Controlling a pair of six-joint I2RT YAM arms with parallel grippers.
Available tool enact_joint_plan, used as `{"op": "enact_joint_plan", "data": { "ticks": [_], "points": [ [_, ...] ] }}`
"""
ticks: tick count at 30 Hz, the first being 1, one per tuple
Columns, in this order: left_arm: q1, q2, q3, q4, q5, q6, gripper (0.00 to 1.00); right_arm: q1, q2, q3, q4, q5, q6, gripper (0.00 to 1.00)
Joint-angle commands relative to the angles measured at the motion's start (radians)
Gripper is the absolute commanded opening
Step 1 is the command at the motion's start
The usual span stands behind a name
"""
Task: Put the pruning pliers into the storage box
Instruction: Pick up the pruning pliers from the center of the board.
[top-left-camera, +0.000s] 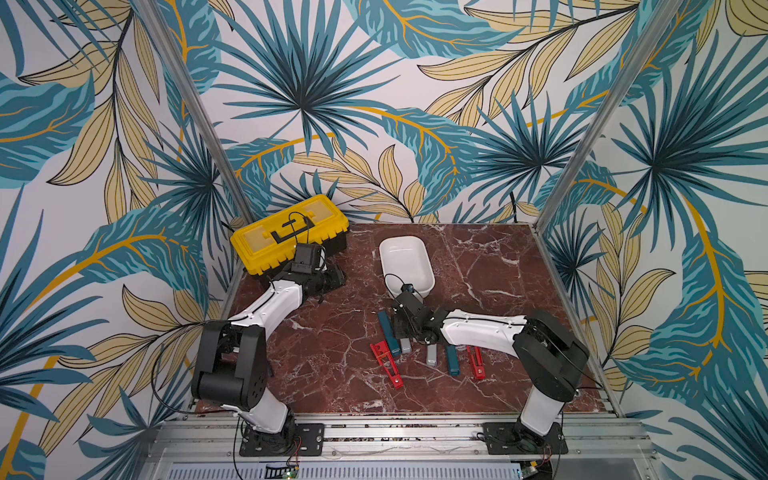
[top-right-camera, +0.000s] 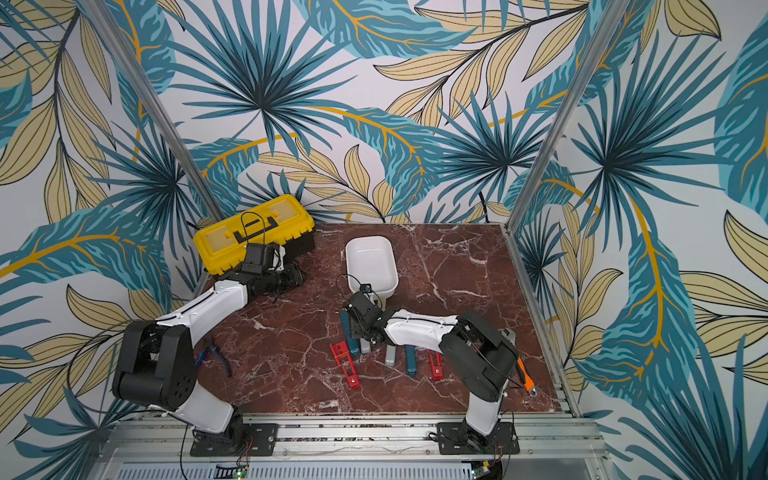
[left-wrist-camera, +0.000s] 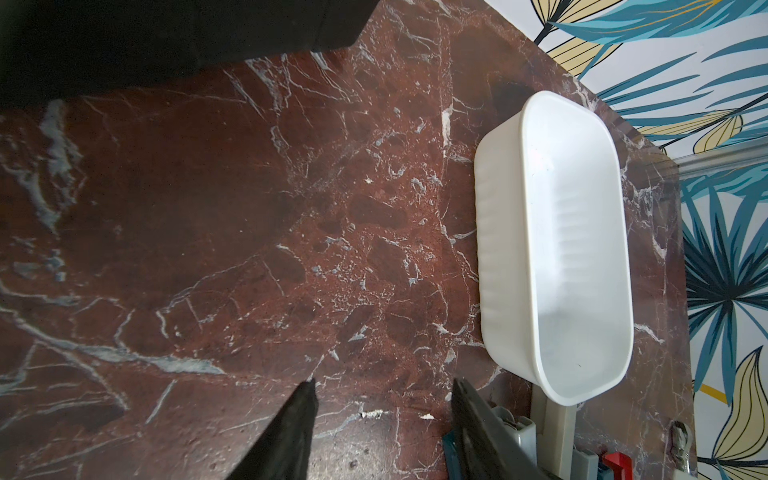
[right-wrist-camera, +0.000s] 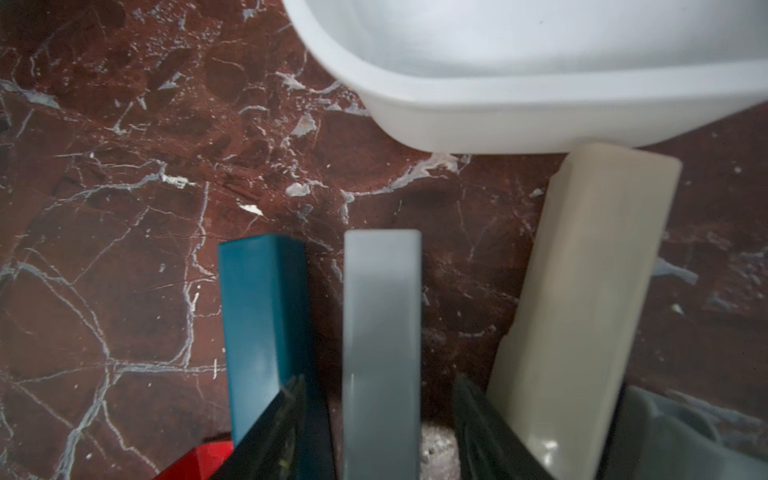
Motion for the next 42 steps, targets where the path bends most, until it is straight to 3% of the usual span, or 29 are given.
{"op": "enact_joint_plan", "data": {
  "ticks": [1,23,29,42],
  "points": [
    [0.012,0.012,0.011,0.020,0.015,-0.005,0.56,-0.009,0.020,0.007,-0.022,0.011,-0.009,0.58],
    [0.023,0.029,0.008,0.028,0.044,-0.017,0.56,-0.017,0.095,0.033,-0.023,-0.052,-0.012,0.52],
    [0.024,0.030,0.008,0.027,0.045,-0.017,0.56,-0.017,0.104,0.035,-0.025,-0.060,-0.011,0.35],
    [0.024,0.025,0.008,0.028,0.049,-0.018,0.56,-0.017,0.061,0.058,-0.099,-0.033,-0.029,0.16]
  ]
}}
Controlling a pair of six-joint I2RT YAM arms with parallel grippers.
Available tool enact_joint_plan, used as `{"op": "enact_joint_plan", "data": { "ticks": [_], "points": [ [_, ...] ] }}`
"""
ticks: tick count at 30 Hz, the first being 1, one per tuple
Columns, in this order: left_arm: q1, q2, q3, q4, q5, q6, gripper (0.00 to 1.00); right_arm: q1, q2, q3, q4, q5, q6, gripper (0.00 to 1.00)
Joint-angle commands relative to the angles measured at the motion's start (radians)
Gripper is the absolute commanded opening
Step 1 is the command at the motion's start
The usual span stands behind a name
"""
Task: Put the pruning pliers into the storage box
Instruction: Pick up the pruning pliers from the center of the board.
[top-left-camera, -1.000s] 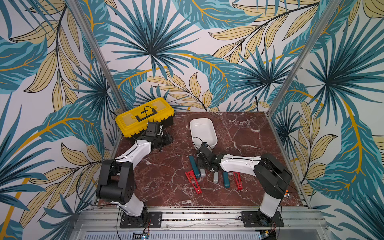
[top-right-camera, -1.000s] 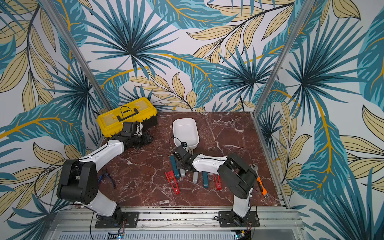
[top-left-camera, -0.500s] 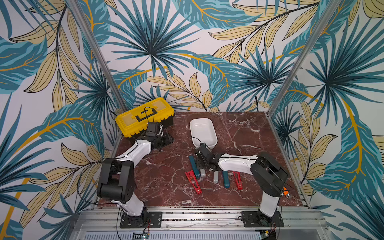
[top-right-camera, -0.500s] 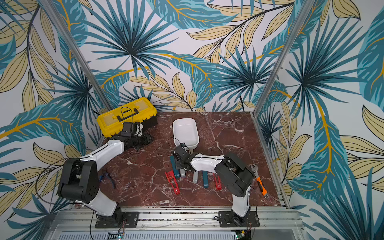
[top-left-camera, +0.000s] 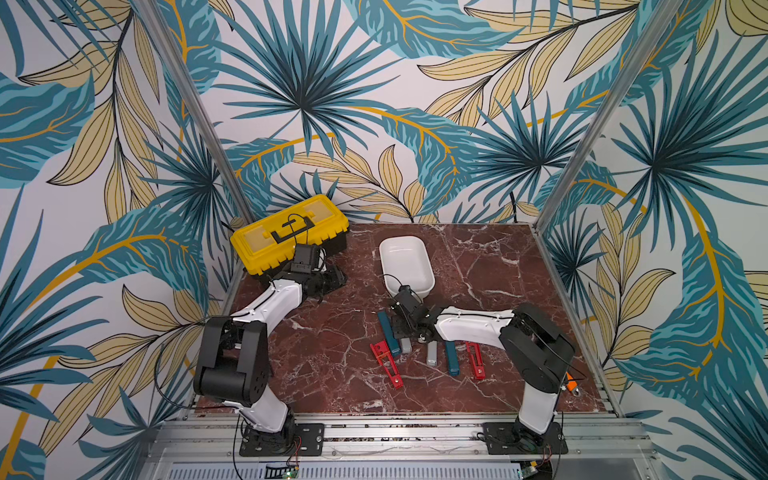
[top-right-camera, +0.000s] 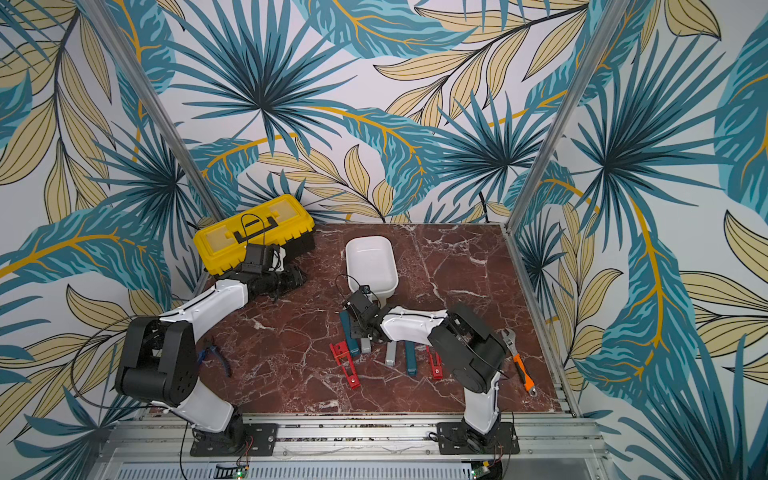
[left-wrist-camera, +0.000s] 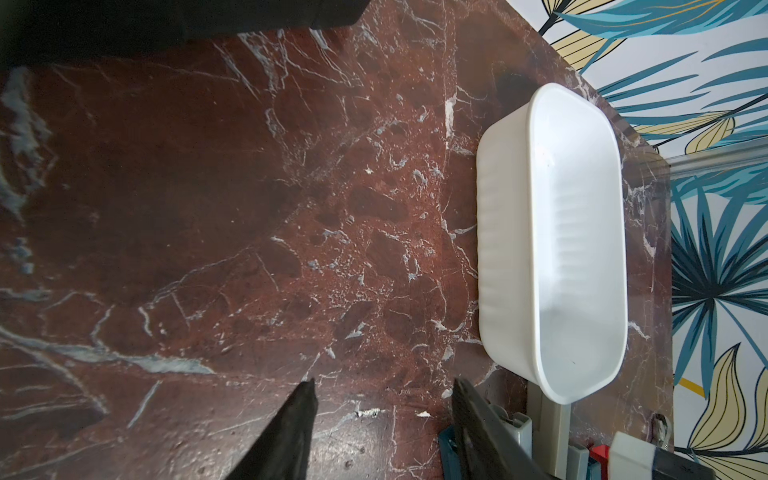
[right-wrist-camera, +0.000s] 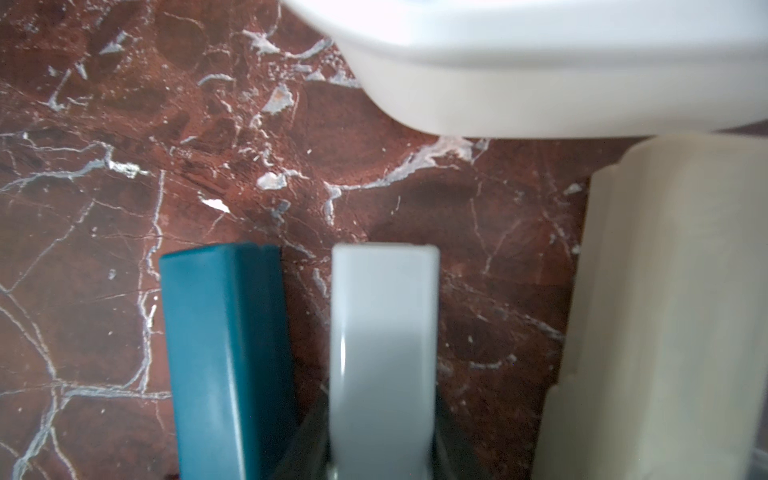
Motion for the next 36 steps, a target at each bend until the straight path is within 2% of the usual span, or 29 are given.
{"op": "enact_joint_plan", "data": {
  "ticks": [1,13,24,30,36],
  "points": [
    [0.011,0.004,0.007,0.021,0.006,0.000,0.56,-0.001,-0.021,0.021,-0.094,0.014,-0.018,0.15],
    [0.010,0.006,0.010,0.021,0.028,-0.008,0.56,0.005,-0.114,0.040,-0.144,0.011,-0.032,0.00],
    [0.010,-0.005,0.010,0.022,0.030,-0.010,0.56,0.015,-0.177,0.138,-0.240,0.002,-0.059,0.00],
    [0.010,-0.017,0.008,0.021,0.027,-0.007,0.56,0.015,-0.198,0.233,-0.311,0.037,-0.104,0.00],
    [0.011,-0.022,0.005,0.021,0.021,-0.007,0.56,0.010,-0.151,0.348,-0.360,0.103,-0.176,0.00]
  ]
}}
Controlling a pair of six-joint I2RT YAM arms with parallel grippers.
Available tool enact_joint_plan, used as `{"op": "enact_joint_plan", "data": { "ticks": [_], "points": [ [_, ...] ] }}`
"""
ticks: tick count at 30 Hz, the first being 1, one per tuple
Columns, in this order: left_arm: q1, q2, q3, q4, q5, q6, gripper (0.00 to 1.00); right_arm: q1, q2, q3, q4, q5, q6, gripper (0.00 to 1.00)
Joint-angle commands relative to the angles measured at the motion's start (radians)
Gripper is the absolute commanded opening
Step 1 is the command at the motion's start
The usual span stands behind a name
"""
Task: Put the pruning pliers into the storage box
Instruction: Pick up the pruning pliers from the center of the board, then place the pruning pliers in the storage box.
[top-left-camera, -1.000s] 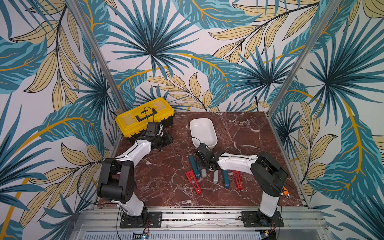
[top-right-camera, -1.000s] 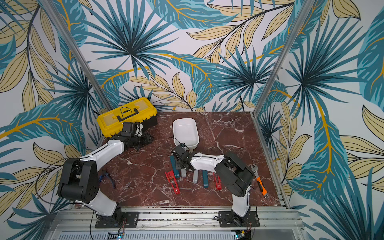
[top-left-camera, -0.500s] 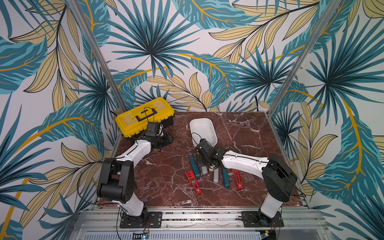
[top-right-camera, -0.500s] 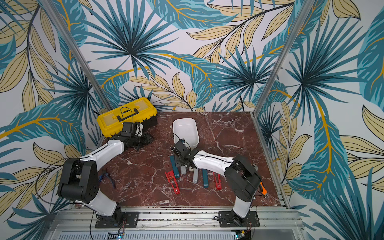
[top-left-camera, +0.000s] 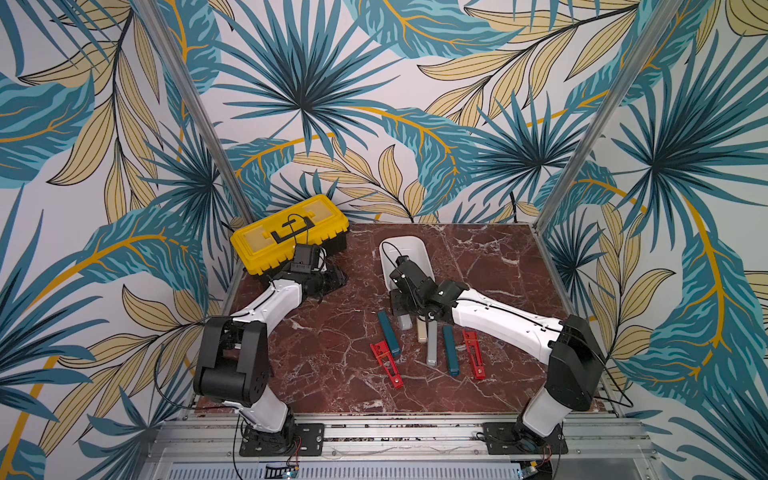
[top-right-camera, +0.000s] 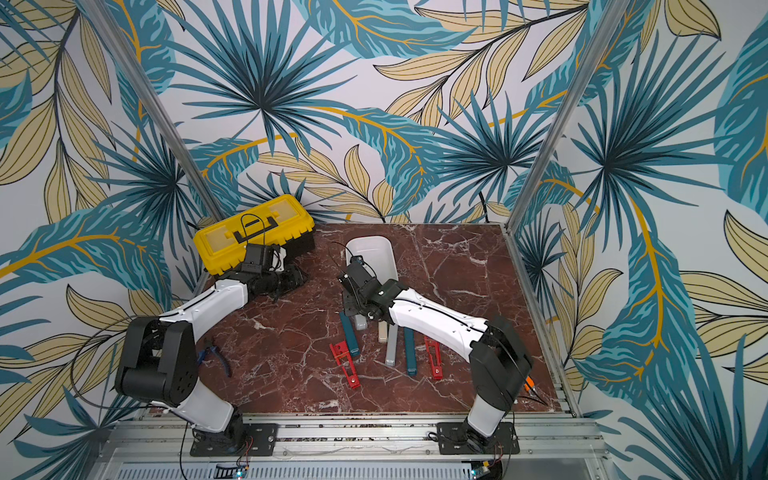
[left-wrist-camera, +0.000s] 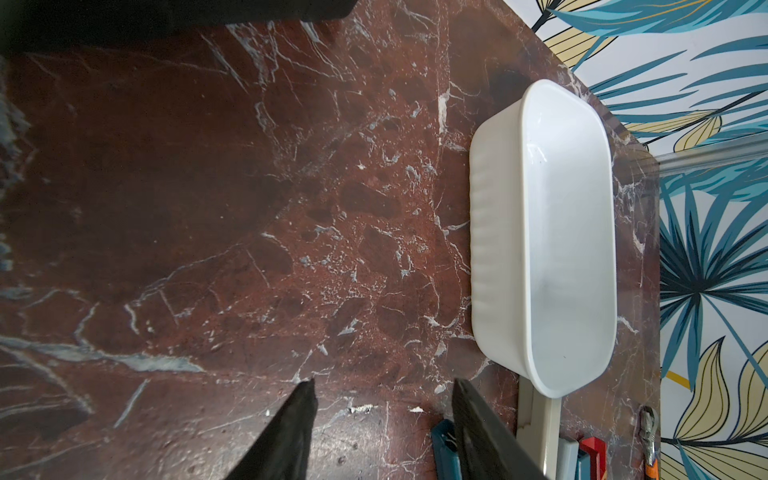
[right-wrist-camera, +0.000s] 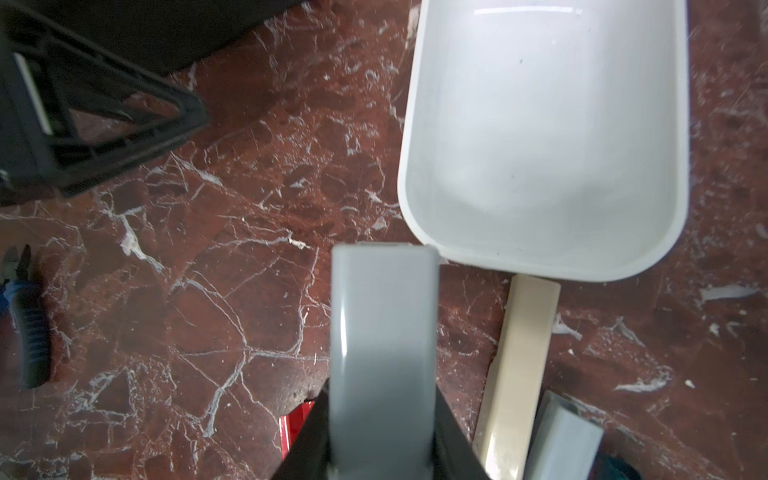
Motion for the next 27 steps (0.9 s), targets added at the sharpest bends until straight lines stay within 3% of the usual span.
{"op": "enact_joint_plan", "data": {
  "ticks": [1,9,14,27],
  "points": [
    [0.010,-0.021,0.004,0.021,0.000,-0.001,0.56,-0.004,0.031,0.066,-0.051,0.060,-0.063,0.00],
    [0.009,-0.031,0.006,0.021,0.008,0.003,0.56,-0.120,0.123,0.164,-0.007,-0.029,-0.116,0.00],
    [0.009,-0.055,-0.006,0.087,0.097,-0.011,0.56,-0.160,0.215,0.264,-0.013,-0.053,-0.167,0.00],
    [0.010,-0.151,-0.025,0.142,0.522,-0.098,0.60,-0.239,0.482,0.566,-0.036,-0.166,-0.208,0.00]
  ]
}}
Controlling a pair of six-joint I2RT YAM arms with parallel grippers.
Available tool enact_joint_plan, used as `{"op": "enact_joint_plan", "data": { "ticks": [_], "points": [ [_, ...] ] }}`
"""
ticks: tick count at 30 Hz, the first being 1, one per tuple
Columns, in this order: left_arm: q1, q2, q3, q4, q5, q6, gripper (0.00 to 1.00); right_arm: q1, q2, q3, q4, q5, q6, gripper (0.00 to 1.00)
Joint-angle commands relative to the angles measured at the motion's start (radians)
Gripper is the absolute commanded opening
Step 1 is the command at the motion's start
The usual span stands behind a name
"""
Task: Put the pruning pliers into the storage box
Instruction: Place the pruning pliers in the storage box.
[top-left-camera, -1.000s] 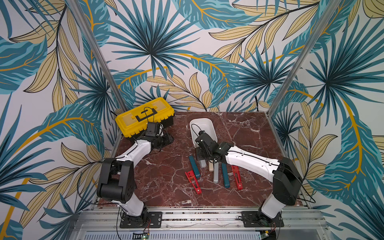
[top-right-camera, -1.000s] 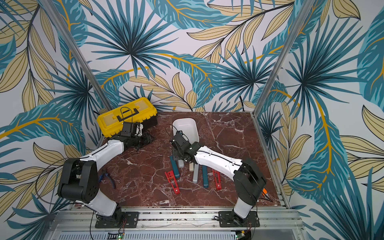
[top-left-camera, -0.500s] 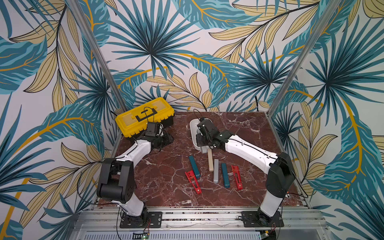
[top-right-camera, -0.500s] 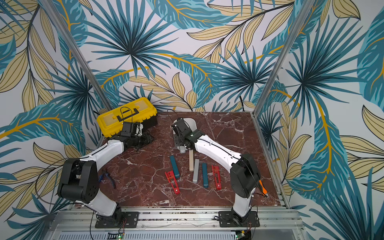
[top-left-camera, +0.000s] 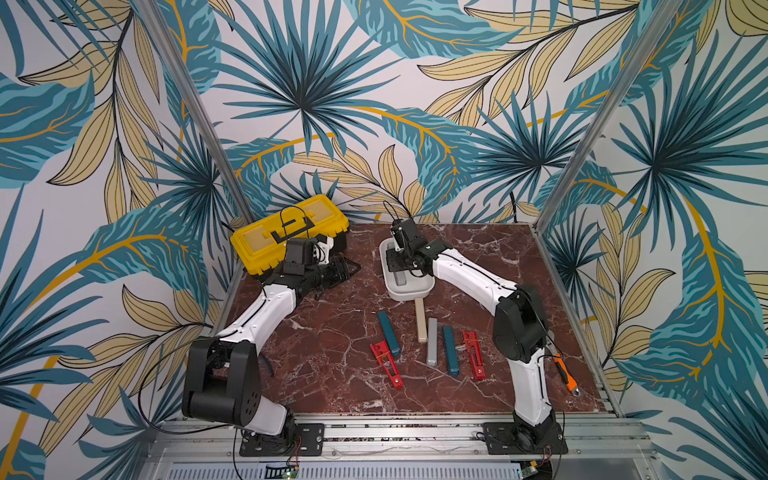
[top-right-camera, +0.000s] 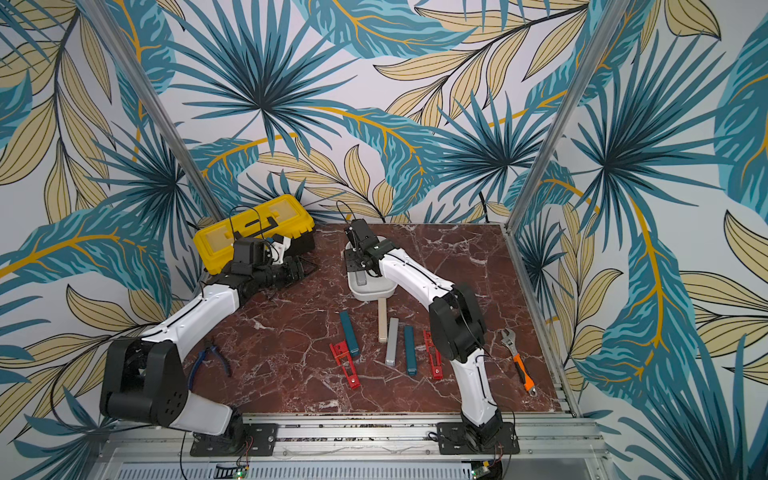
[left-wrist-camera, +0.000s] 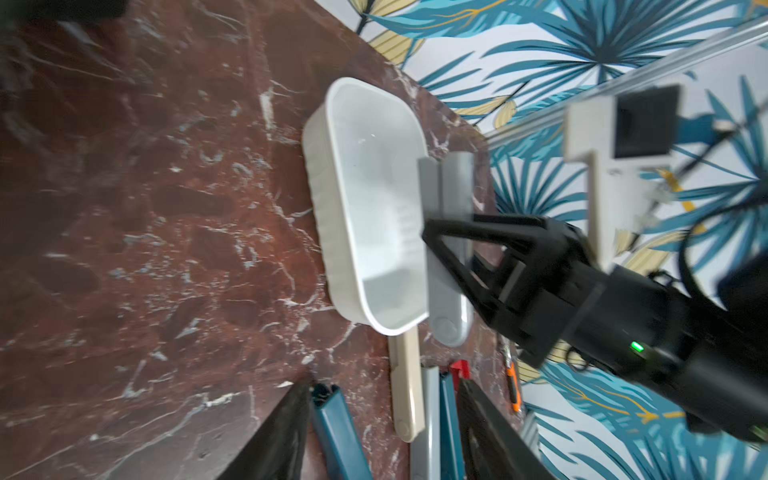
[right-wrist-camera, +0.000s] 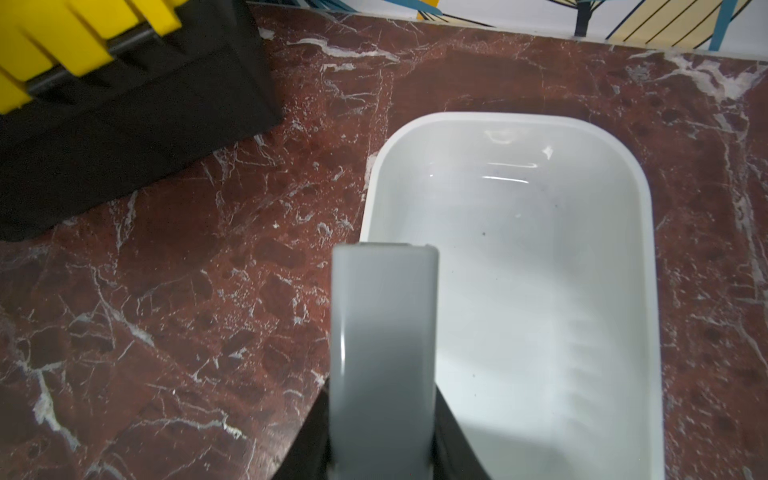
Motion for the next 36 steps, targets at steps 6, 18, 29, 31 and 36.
{"op": "enact_joint_plan", "data": {
  "ticks": [6,18,29,31,36],
  "points": [
    [0.008,-0.036,-0.081,0.223,0.282,-0.185,0.60,-0.011,0.119,0.127,-0.039,-0.053,-0.019,0.00],
    [0.010,0.053,-0.087,0.359,0.267,-0.215,0.64,-0.049,0.251,0.245,-0.080,-0.074,-0.016,0.00],
    [0.018,0.217,-0.044,0.529,0.261,-0.329,0.65,-0.070,0.313,0.299,-0.109,-0.073,-0.009,0.00],
    [0.018,0.233,-0.031,0.526,0.261,-0.321,0.65,-0.070,0.321,0.301,-0.103,-0.082,0.001,0.00],
    [0.018,0.261,-0.011,0.512,0.265,-0.311,0.67,-0.071,0.339,0.302,-0.095,-0.093,0.022,0.00]
  ]
}}
